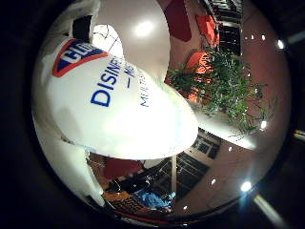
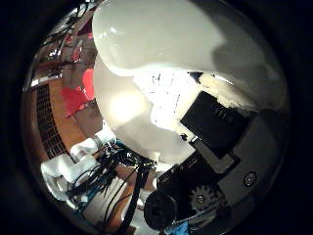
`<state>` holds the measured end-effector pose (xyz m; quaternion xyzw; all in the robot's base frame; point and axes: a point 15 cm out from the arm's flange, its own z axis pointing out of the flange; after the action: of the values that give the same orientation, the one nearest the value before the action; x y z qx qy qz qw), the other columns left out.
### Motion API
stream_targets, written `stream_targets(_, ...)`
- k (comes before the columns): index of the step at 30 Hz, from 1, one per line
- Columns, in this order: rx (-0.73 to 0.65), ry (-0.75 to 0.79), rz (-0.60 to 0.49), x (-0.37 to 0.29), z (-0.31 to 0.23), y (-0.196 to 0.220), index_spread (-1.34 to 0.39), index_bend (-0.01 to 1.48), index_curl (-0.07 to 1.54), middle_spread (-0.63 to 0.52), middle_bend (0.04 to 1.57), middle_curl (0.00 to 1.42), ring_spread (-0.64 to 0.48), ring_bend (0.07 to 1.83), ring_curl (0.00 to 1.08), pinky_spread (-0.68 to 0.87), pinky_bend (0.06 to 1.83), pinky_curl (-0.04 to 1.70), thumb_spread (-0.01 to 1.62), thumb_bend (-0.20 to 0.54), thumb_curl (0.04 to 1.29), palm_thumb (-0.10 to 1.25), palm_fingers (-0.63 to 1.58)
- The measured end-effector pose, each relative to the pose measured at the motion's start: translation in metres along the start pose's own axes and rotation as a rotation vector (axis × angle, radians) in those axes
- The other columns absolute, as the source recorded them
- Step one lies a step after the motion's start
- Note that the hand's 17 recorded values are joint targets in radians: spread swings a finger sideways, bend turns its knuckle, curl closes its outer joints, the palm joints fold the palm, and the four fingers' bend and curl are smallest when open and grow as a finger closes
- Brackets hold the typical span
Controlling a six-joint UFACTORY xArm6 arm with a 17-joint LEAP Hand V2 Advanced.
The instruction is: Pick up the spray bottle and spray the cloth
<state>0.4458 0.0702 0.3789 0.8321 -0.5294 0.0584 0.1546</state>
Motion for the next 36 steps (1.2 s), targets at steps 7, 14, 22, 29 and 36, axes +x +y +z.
stream_targets(7,-0.003,-0.003,0.002,0.001,0.002,-0.001,-0.21,1.15,0.74,-0.08,1.38,0.62,-0.16,1.48,0.61,-0.23,1.02,1.33,0.81,-0.017,0.85,1.0,1.18)
stream_targets(14,0.074,-0.021,-0.006,0.001,-0.012,-0.012,-0.21,1.15,0.74,-0.07,1.38,0.62,-0.16,1.48,0.61,-0.22,1.02,1.33,0.81,-0.017,0.85,1.0,1.18)
stream_targets(22,0.158,-0.283,-0.027,-0.051,-0.036,-0.016,-0.2,1.15,0.74,-0.07,1.38,0.62,-0.16,1.48,0.62,-0.21,1.02,1.33,0.81,-0.014,0.85,1.02,1.18)
stream_targets(29,0.304,-0.467,-0.057,-0.097,-0.084,-0.026,-0.2,1.15,0.74,-0.07,1.38,0.62,-0.16,1.48,0.62,-0.21,1.02,1.35,0.8,-0.018,0.85,1.03,1.18)
stream_targets(36,0.453,-0.691,-0.079,-0.14,-0.138,-0.043,-0.2,1.15,0.74,-0.07,1.38,0.62,-0.16,1.48,0.62,-0.2,1.02,1.36,0.78,-0.017,0.85,1.05,1.18)
